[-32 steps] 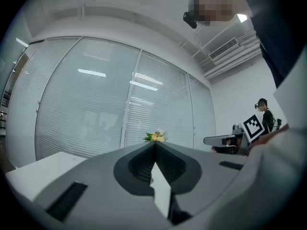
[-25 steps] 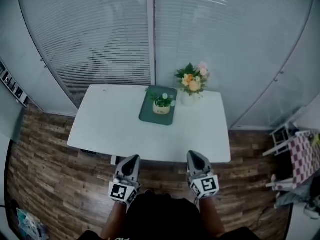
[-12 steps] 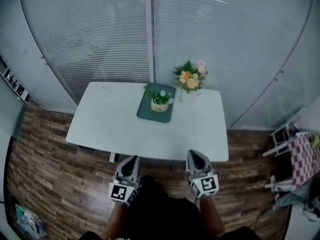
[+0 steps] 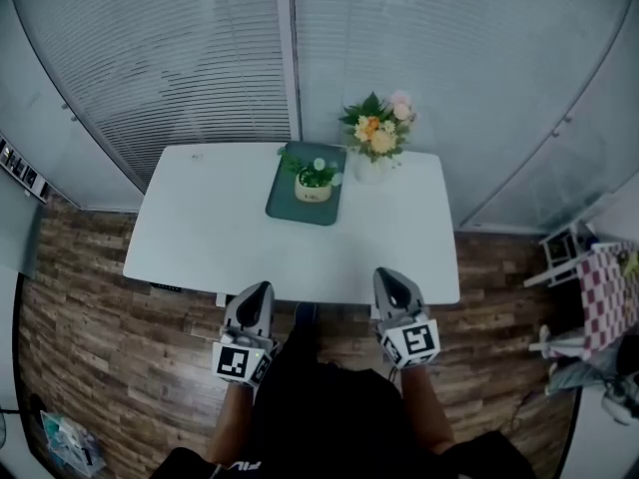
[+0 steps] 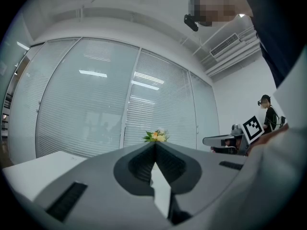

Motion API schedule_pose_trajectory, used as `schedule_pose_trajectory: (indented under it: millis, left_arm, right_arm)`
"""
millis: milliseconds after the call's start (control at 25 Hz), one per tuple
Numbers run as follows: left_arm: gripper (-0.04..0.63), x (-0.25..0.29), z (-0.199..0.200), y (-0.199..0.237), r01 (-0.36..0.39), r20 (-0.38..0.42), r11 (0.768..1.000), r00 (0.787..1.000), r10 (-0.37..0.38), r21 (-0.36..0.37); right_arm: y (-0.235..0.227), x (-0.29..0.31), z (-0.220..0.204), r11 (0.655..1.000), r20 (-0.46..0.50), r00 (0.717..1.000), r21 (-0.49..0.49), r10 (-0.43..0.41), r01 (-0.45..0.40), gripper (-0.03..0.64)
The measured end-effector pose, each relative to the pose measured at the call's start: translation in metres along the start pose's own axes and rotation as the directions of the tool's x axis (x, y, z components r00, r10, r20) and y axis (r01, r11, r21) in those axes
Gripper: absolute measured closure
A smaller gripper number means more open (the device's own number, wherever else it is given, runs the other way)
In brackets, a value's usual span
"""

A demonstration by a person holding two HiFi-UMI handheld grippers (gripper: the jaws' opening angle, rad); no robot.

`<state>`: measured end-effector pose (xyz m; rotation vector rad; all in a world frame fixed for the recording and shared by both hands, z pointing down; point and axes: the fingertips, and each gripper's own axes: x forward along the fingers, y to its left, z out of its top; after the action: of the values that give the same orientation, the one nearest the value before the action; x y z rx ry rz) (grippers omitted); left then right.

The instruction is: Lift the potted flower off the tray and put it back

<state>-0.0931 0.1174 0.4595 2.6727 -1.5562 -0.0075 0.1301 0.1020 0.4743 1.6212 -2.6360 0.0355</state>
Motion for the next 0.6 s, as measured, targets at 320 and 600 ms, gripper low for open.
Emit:
schedule_pose_trajectory:
  millis: [320,600]
  left_arm:
    - [0.589,0.047,0.008,0.031,0.013,0.047,1.0,0.999,-0.013,0.005]
    - [0.589,0.089,-0.011,0.051,0.061,-0.017,0.998,0.998,-0.061,0.012]
  right_arm:
    - [-0.016,0.047,0.006,1.0,0.051,0.999,-0.009,-0.001,0.001,0.614]
    - [-0.021,0.085,-0.014,0.995,-0.014,0.999,-0.094,0.029,-0.03,0.614]
